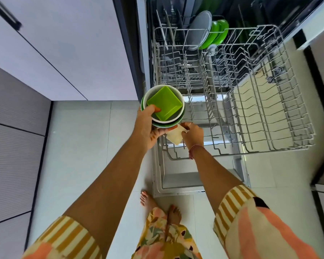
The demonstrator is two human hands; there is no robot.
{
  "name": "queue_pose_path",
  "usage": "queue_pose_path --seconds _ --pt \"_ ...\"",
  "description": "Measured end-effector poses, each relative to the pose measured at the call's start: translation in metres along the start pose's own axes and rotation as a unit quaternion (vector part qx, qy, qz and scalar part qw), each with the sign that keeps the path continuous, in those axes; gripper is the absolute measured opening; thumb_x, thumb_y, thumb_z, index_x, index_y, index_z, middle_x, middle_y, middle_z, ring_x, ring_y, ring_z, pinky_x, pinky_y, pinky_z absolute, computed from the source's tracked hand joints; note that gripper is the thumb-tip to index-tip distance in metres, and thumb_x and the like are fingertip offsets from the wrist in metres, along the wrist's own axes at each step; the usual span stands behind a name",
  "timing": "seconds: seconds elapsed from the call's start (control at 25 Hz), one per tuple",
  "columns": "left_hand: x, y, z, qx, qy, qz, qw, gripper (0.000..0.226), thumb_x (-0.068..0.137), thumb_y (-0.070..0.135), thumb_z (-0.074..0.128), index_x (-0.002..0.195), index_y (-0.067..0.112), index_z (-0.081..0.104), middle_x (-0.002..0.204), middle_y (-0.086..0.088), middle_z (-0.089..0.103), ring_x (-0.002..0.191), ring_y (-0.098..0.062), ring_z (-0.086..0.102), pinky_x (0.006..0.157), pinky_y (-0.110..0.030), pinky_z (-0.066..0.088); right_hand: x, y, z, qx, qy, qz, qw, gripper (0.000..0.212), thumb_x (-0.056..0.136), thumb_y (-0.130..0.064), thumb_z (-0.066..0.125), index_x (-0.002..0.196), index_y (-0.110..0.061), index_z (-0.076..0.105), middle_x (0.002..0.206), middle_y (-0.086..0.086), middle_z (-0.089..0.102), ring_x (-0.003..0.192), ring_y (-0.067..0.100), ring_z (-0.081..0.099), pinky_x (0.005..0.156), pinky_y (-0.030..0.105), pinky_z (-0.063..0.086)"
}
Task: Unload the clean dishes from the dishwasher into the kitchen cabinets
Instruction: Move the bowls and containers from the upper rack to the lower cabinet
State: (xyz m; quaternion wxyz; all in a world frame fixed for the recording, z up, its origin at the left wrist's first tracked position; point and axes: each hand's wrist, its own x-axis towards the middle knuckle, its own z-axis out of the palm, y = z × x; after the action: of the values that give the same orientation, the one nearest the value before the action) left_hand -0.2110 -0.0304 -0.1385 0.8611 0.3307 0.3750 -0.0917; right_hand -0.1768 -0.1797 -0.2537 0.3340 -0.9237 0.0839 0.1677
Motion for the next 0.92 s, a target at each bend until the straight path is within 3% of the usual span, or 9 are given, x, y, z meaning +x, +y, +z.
queue_pose_path --seconds 0.12,0.24,0.4,0.64,0.76,0.92 --pt "-0.004 -0.001 -0.004 -0.004 -0.009 -0.013 1.0 0.043 0.088 0.004 0.052 0.128 0.018 0.046 0.122 -0.018 0.053 0.108 -0.042 0.059 0.079 -0.057 0.055 -0.005 -0.001 -0.026 0.068 0.051 0.049 0.995 0.033 0.083 -0.003 0.058 0.113 -0.008 0.069 0.107 0.006 0.071 0.098 0.021 0.067 0.077 0.013 0.046" --pt "-0.016 -0.002 -0.004 -0.017 -0.019 -0.016 1.0 0.05 0.086 0.007 0.058 0.133 0.019 0.045 0.126 -0.019 0.052 0.108 -0.042 0.059 0.075 -0.055 0.056 -0.012 -0.007 -0.075 0.169 0.103 0.048 0.979 0.026 0.081 -0.007 0.063 0.105 -0.01 0.072 0.096 0.006 0.073 0.087 0.02 0.07 0.077 0.034 0.059" --pt "-0.04 -0.001 0.005 -0.009 -0.029 -0.017 0.999 0.051 0.085 0.021 0.066 0.133 0.019 0.047 0.127 -0.017 0.055 0.107 -0.039 0.061 0.072 -0.05 0.056 -0.027 -0.036 -0.152 0.176 0.132 -0.036 0.975 0.024 0.081 -0.014 0.067 0.104 -0.013 0.073 0.091 0.003 0.072 0.086 0.018 0.07 0.072 0.035 0.06" --pt "-0.079 0.0 0.019 0.004 -0.077 0.006 0.997 0.064 0.081 0.047 0.068 0.135 0.018 0.049 0.131 -0.019 0.056 0.113 -0.04 0.06 0.08 -0.052 0.054 -0.068 -0.118 -0.232 0.187 0.071 -0.185 0.962 0.013 0.079 -0.01 0.07 0.092 -0.013 0.072 0.08 0.002 0.071 0.074 0.014 0.07 0.064 0.029 0.06" --pt "-0.094 0.001 0.02 -0.005 -0.093 0.006 0.996 0.077 0.073 0.059 0.07 0.134 0.017 0.049 0.131 -0.021 0.056 0.115 -0.042 0.058 0.093 -0.058 0.047 -0.082 -0.151 -0.238 0.116 0.001 -0.244 0.963 0.013 0.077 -0.012 0.074 0.089 -0.015 0.073 0.076 0.0 0.071 0.072 0.013 0.07 0.067 0.028 0.059" --pt "-0.115 0.008 0.016 -0.005 -0.12 0.008 0.993 0.085 0.069 0.068 0.067 0.134 0.017 0.048 0.132 -0.021 0.055 0.117 -0.043 0.056 0.1 -0.061 0.041 -0.105 -0.179 -0.225 0.054 -0.059 -0.276 0.958 0.015 0.077 -0.011 0.074 0.093 -0.01 0.075 0.073 -0.002 0.068 0.061 -0.001 0.062 0.055 0.009 0.053"
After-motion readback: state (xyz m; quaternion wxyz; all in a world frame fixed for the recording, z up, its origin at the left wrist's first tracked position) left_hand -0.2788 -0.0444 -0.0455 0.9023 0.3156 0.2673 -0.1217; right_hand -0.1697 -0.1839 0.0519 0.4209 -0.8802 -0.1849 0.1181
